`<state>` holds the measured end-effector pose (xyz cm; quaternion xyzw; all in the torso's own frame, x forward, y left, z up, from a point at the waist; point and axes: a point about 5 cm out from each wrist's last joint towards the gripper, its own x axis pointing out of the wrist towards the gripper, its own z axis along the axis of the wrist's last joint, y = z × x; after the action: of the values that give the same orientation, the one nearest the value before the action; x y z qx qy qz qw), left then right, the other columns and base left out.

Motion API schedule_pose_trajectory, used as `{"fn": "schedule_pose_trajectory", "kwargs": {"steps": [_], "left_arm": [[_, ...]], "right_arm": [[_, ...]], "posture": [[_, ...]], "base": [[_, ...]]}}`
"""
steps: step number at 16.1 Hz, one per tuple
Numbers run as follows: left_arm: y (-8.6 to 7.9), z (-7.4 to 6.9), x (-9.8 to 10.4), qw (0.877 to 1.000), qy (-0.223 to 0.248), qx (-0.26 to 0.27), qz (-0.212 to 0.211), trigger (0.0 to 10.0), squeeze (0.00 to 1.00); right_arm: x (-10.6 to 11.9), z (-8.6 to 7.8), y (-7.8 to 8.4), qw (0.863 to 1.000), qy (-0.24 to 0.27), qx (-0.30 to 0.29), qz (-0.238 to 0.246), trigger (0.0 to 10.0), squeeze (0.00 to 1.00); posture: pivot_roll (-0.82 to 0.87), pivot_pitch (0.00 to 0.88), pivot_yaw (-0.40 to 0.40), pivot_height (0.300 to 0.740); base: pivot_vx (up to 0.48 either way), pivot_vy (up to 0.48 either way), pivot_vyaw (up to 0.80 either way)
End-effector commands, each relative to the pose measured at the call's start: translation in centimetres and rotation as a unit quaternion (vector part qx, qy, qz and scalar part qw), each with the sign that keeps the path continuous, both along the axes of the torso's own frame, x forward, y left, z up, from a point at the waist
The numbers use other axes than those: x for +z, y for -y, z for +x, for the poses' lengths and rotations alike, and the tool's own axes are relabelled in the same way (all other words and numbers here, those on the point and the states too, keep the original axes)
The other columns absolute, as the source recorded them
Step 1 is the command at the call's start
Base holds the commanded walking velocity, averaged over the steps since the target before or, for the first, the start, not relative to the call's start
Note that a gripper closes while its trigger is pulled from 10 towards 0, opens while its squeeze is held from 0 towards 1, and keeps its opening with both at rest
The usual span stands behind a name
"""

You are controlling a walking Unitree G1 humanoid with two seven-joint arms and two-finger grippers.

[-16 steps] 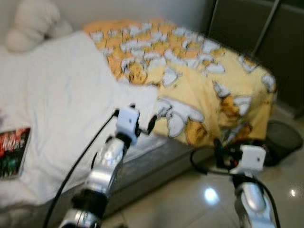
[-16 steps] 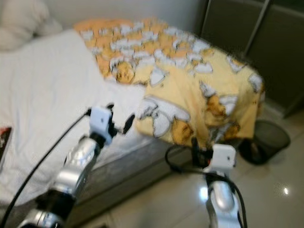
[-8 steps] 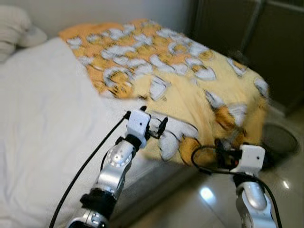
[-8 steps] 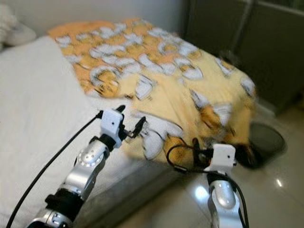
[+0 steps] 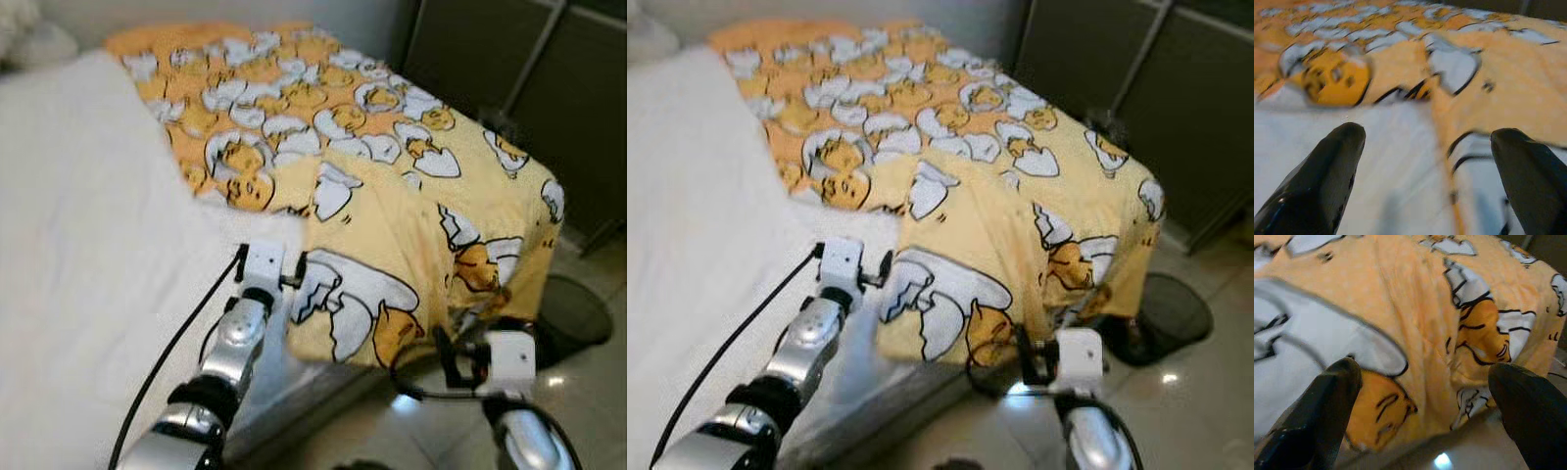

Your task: Clean up the room

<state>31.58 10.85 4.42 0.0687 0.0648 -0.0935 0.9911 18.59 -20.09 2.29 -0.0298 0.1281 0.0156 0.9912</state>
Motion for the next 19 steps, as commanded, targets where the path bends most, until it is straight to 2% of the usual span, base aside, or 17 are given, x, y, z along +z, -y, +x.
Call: {"fn": "schedule_pose_trajectory", "kwargs": {"steps": [1, 4, 6, 8, 10, 13, 15, 17, 19], "left_arm": [[0.3, -0.1, -0.4, 1.0, -0.001, 0.009, 0.011, 10.0, 0.0], [0.9, -1.1, -1.5, 1.0, -0.013, 0.01, 0.005, 10.0, 0.0], [2.1, -2.4, -2.4, 0.999, -0.022, -0.034, 0.007, 10.0, 0.0], [2.8, -3.2, -2.5, 0.998, -0.007, -0.053, -0.014, 10.0, 0.0], [2.9, -3.9, -3.2, 0.998, -0.015, -0.056, 0.009, 10.0, 0.0], [2.4, -4.0, -3.7, 0.998, -0.029, -0.047, 0.024, 10.0, 0.0], [2.7, -4.1, -3.8, 0.997, -0.031, -0.067, 0.035, 10.0, 0.0], [2.5, -4.3, -4.3, 0.996, -0.051, -0.065, 0.03, 10.0, 0.0], [3.0, -4.5, -4.0, 0.996, -0.036, -0.08, 0.013, 10.0, 0.0]], "right_arm": [[0.5, -0.8, 0.0, 1.0, -0.002, 0.019, -0.01, 10.0, 0.0], [0.6, -3.2, 0.1, 1.0, -0.022, 0.017, -0.011, 10.0, 0.0], [0.2, -4.5, -0.1, 0.999, -0.041, 0.014, -0.007, 10.0, 0.0], [0.4, -5.3, -0.4, 0.999, -0.049, 0.015, -0.004, 10.0, 0.0], [0.1, -5.7, -0.6, 0.998, -0.059, 0.015, -0.002, 10.0, 0.0], [0.2, -5.8, -1.4, 0.998, -0.059, 0.006, 0.027, 10.0, 0.0], [-0.2, -6.4, -1.8, 0.997, -0.065, -0.002, 0.035, 10.0, 0.0], [-0.5, -7.0, -2.4, 0.997, -0.074, -0.005, 0.038, 10.0, 0.0], [-0.6, -7.3, -2.4, 0.996, -0.077, -0.008, 0.04, 10.0, 0.0]], "posture": [[-0.15, 0.11, -0.116, 0.74], [-0.16, 0.157, -0.124, 0.74], [-0.16, 0.175, -0.123, 0.74], [-0.15, 0.189, -0.117, 0.74], [-0.15, 0.209, -0.114, 0.74], [-0.14, 0.231, -0.095, 0.74], [-0.13, 0.245, -0.072, 0.74], [-0.14, 0.255, -0.056, 0.74], [-0.14, 0.256, -0.049, 0.74]], "base": [[0.0, 0.0, 0.0], [0.0, 0.0, 0.0], [0.0, 0.0, 0.0], [0.0, 0.0, 0.0], [0.0, 0.0, 0.0], [0.0, 0.0, 0.0], [0.0, 0.0, 0.0], [0.0, 0.0, 0.0], [0.0, 0.0, 0.0]]}}
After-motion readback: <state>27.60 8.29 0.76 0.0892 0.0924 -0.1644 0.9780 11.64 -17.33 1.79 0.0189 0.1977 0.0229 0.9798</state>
